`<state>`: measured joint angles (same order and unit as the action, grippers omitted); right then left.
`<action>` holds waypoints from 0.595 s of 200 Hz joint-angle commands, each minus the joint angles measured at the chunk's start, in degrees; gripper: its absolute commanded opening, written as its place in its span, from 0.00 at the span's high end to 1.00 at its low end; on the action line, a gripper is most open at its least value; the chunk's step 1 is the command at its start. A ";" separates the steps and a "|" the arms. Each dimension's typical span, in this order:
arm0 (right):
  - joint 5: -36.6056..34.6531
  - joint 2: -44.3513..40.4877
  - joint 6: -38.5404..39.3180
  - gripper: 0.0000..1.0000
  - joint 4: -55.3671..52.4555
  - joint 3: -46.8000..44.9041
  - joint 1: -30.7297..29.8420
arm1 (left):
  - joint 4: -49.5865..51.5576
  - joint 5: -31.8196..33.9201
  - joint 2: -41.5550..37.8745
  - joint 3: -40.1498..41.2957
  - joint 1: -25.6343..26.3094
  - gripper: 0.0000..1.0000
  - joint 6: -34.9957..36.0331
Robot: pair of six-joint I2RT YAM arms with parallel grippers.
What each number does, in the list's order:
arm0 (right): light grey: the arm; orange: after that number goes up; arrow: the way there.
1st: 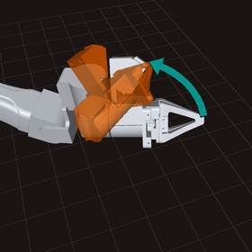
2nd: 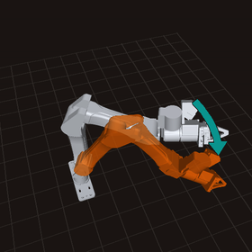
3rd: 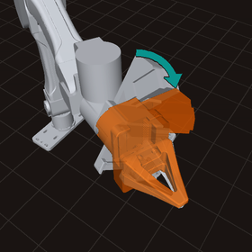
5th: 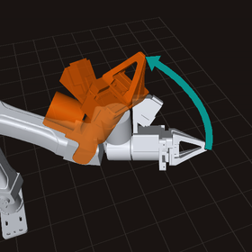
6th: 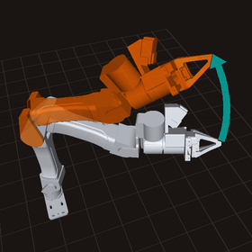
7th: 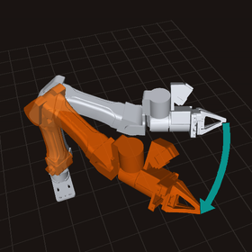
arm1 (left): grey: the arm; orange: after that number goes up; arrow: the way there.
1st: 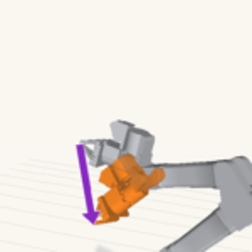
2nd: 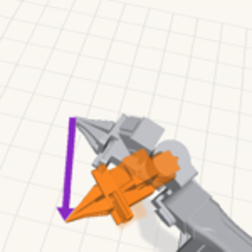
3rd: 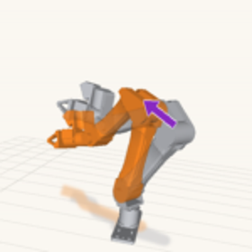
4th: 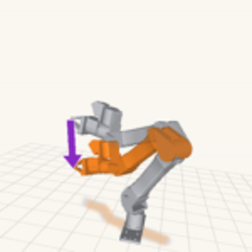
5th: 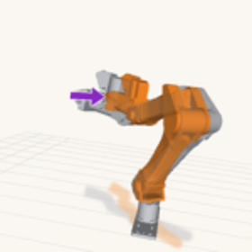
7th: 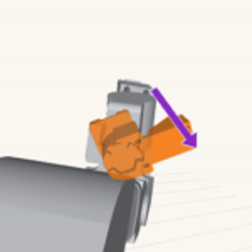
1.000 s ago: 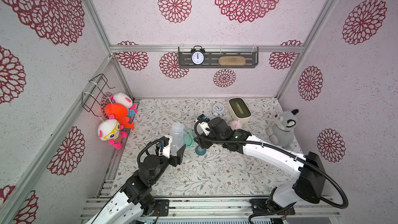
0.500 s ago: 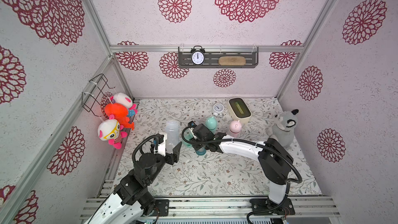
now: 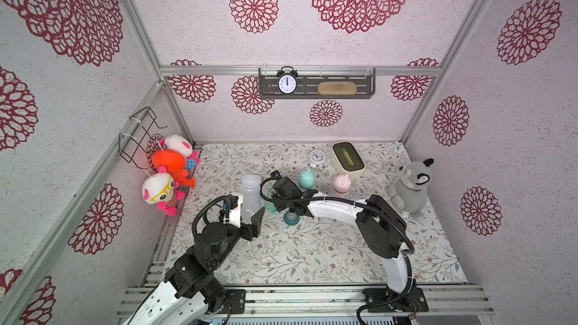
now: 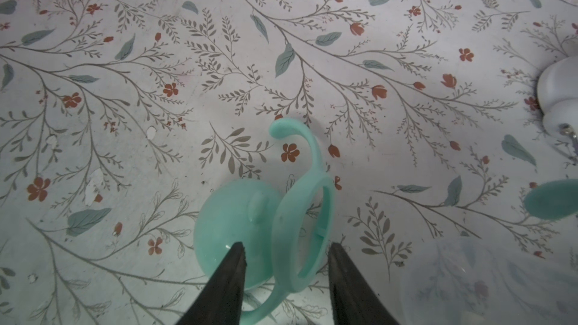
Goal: Assemble the baby bottles
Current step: Pick up the handle at the center of the board.
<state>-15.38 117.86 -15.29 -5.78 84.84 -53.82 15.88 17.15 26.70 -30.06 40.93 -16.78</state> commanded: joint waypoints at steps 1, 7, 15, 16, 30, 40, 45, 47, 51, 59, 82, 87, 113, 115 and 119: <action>-1.72 1.08 -1.82 0.55 -1.43 2.32 0.39 | -0.26 -0.21 -0.05 -1.50 -0.50 0.99 -0.72; -1.73 1.42 -1.92 0.55 -1.95 2.71 0.37 | -0.23 -0.25 -0.09 -1.49 -0.48 0.99 -0.72; -1.72 1.87 -2.00 0.56 -2.51 3.11 0.38 | -0.23 -0.29 -0.12 -1.54 -0.50 0.99 -0.72; -1.70 1.90 -2.06 0.56 -2.63 3.13 0.38 | -0.23 -0.28 -0.09 -1.52 -0.50 0.99 -0.72; -2.04 2.66 -2.16 0.56 -3.56 3.82 0.32 | -0.23 -0.42 -0.24 -1.45 -0.49 0.99 -0.72; -2.11 2.99 -2.20 0.56 -3.95 4.02 0.39 | -0.19 -0.53 -0.14 -1.49 -0.50 0.99 -0.74; -2.11 3.05 -2.22 0.56 -4.04 4.02 0.34 | -0.23 -0.52 -0.07 -1.49 -0.50 0.99 -0.74; -2.11 3.11 -2.21 0.56 -4.06 4.06 0.37 | -0.23 -0.57 -0.13 -1.51 -0.50 0.99 -0.72; -2.14 3.16 -2.28 0.56 -4.02 4.07 0.34 | -0.23 -0.61 -0.14 -1.58 -0.50 0.99 -0.72; -2.35 3.29 -2.44 0.56 -4.27 4.15 0.38 | -0.31 -0.65 -0.07 -1.58 -0.45 0.99 -0.72; -3.52 4.04 -2.64 0.57 -5.87 5.07 0.47 | -0.25 -0.75 0.01 -1.68 -0.49 0.99 -0.63; -3.52 4.04 -2.60 0.58 -5.82 4.99 0.43 | -0.32 -0.69 0.00 -1.66 -0.50 0.99 -0.62; -3.10 3.92 -2.22 0.64 -5.69 4.90 0.45 | -0.36 -0.58 0.13 -1.88 -0.50 0.99 -0.54; -3.04 3.94 -2.21 0.65 -5.70 4.90 0.47 | -0.35 -0.55 0.16 -1.87 -0.50 0.99 -0.50; -2.89 3.83 -2.08 0.66 -5.59 4.90 0.47 | -0.36 -0.60 0.25 -1.88 -0.50 0.99 -0.45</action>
<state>-16.91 121.89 -16.67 -10.48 88.38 -53.76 15.88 16.80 26.74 -30.06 40.93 -16.80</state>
